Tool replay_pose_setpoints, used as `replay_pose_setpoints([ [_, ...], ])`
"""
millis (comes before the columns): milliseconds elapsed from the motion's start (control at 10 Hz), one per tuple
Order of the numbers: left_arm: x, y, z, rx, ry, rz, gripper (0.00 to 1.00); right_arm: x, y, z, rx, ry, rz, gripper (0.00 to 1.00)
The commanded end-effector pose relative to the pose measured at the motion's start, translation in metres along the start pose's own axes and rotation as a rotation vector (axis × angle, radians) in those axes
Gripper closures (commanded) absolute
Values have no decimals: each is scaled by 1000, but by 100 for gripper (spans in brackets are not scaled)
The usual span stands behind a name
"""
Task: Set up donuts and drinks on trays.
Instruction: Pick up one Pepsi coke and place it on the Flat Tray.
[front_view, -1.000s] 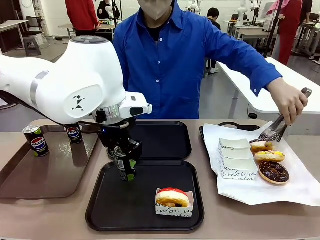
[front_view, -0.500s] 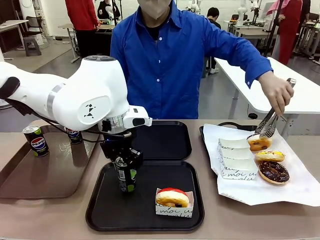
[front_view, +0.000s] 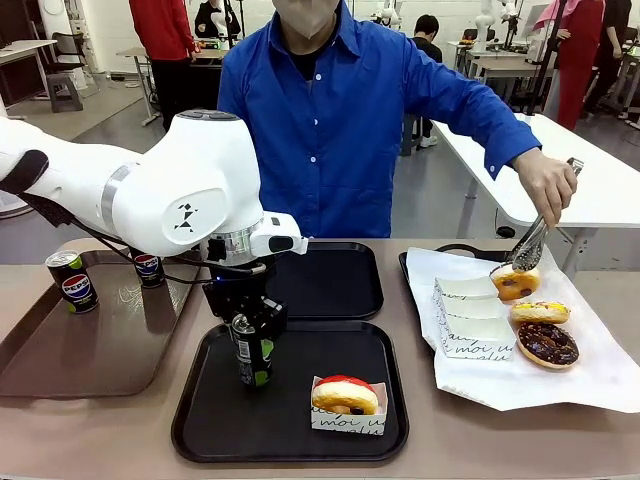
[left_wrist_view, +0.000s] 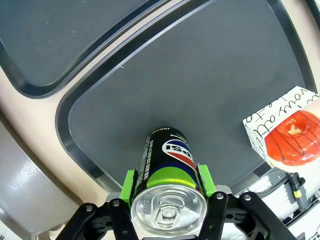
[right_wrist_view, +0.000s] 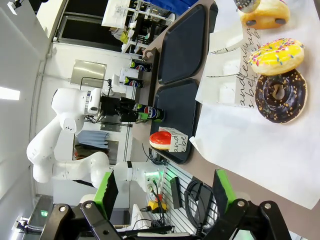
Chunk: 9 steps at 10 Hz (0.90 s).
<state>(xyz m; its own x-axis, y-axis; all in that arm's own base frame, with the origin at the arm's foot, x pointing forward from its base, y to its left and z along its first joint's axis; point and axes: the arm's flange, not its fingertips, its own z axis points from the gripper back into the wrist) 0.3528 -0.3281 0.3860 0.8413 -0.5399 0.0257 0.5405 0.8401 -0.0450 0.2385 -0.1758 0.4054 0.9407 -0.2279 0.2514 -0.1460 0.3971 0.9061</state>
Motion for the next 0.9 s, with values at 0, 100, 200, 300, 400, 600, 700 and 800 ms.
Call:
replay_pose_setpoints([
  [0,2,1,5,25,-34,-35,42,0,-1,0,12,-4,11,0],
  [100,2,0,5,33,-59,-40,42,0,-1,0,12,-4,11,0],
  [200,1,0,3,55,-81,-43,42,0,-1,0,12,-4,11,0],
  [300,1,0,2,65,-89,-45,42,0,-1,0,12,-4,11,0],
  [400,2,0,0,82,-106,-46,42,0,-1,0,12,-4,11,0],
  [600,3,0,-8,123,-118,-50,42,0,-1,0,12,-4,11,0],
  [700,3,-1,-13,136,-115,-56,42,0,-1,0,12,-4,11,0],
  [800,2,-2,-17,135,-109,-65,42,0,-1,0,12,-4,11,0],
])
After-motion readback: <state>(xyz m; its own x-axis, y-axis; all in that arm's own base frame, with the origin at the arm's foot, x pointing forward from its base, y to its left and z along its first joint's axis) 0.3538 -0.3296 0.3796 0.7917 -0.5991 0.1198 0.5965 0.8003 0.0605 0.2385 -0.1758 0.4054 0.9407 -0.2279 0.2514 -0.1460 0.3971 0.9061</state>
